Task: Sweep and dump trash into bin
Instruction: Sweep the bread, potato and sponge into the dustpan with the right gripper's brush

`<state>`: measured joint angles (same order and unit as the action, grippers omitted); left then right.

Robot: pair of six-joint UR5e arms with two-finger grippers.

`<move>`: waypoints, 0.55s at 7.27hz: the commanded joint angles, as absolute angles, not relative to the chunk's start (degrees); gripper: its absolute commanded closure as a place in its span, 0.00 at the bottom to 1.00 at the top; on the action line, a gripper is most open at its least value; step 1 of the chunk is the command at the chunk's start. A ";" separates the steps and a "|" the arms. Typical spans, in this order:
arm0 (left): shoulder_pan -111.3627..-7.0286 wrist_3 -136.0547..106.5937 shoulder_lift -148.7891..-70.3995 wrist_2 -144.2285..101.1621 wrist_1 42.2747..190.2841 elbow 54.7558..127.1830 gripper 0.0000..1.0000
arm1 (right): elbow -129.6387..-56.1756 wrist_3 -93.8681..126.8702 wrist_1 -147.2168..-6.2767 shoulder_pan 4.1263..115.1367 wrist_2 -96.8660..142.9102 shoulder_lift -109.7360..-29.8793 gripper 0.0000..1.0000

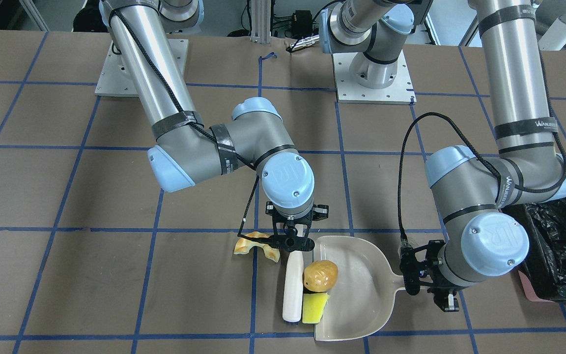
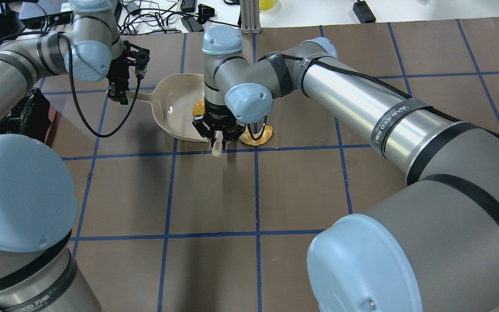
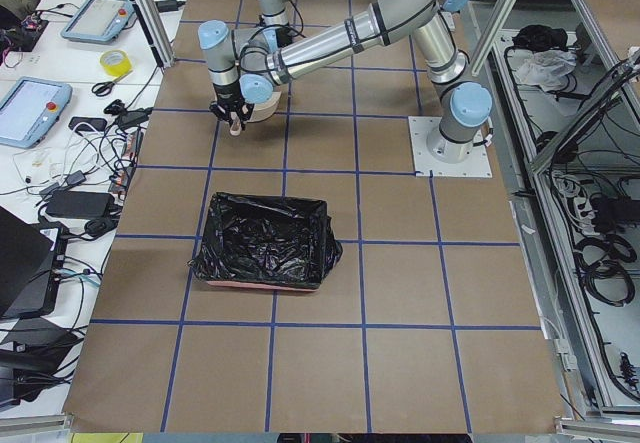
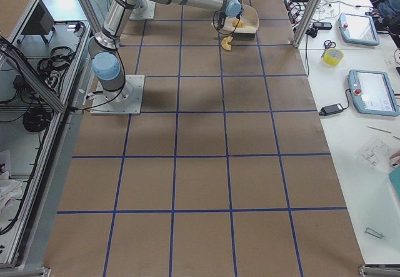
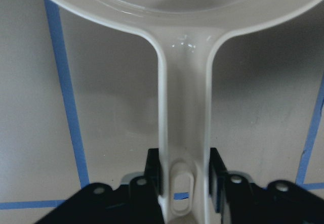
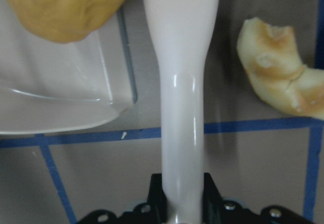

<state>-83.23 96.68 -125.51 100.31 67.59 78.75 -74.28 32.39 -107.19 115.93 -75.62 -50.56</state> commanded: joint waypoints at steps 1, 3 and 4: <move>-83.23 96.68 -125.51 100.11 67.59 78.75 0.92 | -70.77 35.93 -107.31 119.08 -73.66 -48.53 1.00; -83.23 96.68 -125.42 100.11 67.59 78.75 0.92 | -67.77 37.88 -106.97 120.93 -71.10 -47.64 1.00; -83.23 96.68 -125.42 100.02 67.59 78.75 0.92 | -68.02 37.79 -106.27 120.76 -71.54 -48.07 1.00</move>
<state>-83.23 96.68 -125.45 100.07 67.59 78.75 -68.50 37.40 -106.92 120.40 -71.58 -47.94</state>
